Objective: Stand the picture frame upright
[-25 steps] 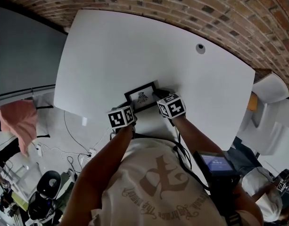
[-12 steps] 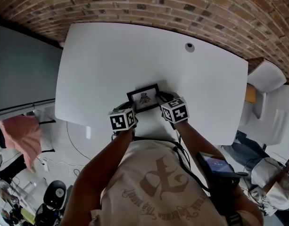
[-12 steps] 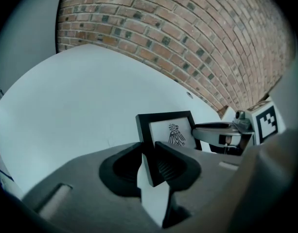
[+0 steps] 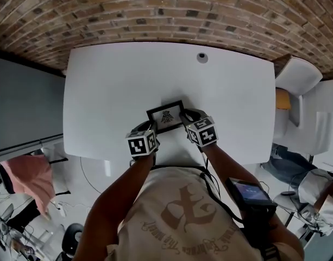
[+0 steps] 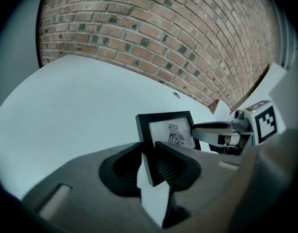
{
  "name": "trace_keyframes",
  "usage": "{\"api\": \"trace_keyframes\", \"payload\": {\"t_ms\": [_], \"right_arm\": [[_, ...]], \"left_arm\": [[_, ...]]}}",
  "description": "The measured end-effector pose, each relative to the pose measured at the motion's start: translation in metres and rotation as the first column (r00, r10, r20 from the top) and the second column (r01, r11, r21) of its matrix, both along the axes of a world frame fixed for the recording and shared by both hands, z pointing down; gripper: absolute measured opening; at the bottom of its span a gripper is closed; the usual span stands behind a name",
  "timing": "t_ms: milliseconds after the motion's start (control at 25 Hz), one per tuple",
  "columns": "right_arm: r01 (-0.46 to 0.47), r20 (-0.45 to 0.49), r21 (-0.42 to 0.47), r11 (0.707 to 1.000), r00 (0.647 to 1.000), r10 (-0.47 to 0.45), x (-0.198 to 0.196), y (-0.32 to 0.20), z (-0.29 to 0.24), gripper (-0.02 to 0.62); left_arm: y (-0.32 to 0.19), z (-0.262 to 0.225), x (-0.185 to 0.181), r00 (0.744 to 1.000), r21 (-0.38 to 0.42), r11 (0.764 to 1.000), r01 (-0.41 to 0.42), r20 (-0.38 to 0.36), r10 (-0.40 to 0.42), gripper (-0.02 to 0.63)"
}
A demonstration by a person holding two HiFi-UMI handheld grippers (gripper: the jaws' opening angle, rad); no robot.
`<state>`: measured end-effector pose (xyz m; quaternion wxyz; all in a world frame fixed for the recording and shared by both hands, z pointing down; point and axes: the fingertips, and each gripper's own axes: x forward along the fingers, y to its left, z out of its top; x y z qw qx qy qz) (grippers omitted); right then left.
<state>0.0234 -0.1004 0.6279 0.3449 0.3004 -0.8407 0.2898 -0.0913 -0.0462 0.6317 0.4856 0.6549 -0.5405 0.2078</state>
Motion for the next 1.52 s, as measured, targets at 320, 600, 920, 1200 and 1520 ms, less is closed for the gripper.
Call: {"api": "trace_keyframes", "payload": {"t_ms": [320,600,920,1200,1520], "right_arm": [[-0.074,0.042,0.057,0.996,0.997,0.072,0.027,-0.025,-0.012,0.092],[-0.131,0.079,0.095,0.987,0.989,0.124,0.050,-0.058,-0.021,0.094],[-0.172,0.104,0.132,0.976,0.982,0.159,0.069,-0.095,-0.028,0.094],[-0.178,0.123,0.146,0.973,0.979,0.160,0.068,-0.122,-0.026,0.095],[-0.177,0.133,0.167,0.970,0.979,0.156,0.065,-0.159,-0.022,0.095]], "left_arm": [[-0.036,-0.011,0.023,0.997,0.059,0.996,-0.071,0.036,0.069,0.091],[-0.080,-0.023,0.042,0.992,0.124,0.985,-0.119,0.047,0.114,0.087],[-0.123,-0.029,0.059,0.986,0.173,0.971,-0.163,0.063,0.154,0.087],[-0.152,-0.024,0.058,0.982,0.177,0.967,-0.181,0.078,0.169,0.087],[-0.192,-0.023,0.055,0.977,0.210,0.956,-0.205,0.108,0.186,0.087]]}}
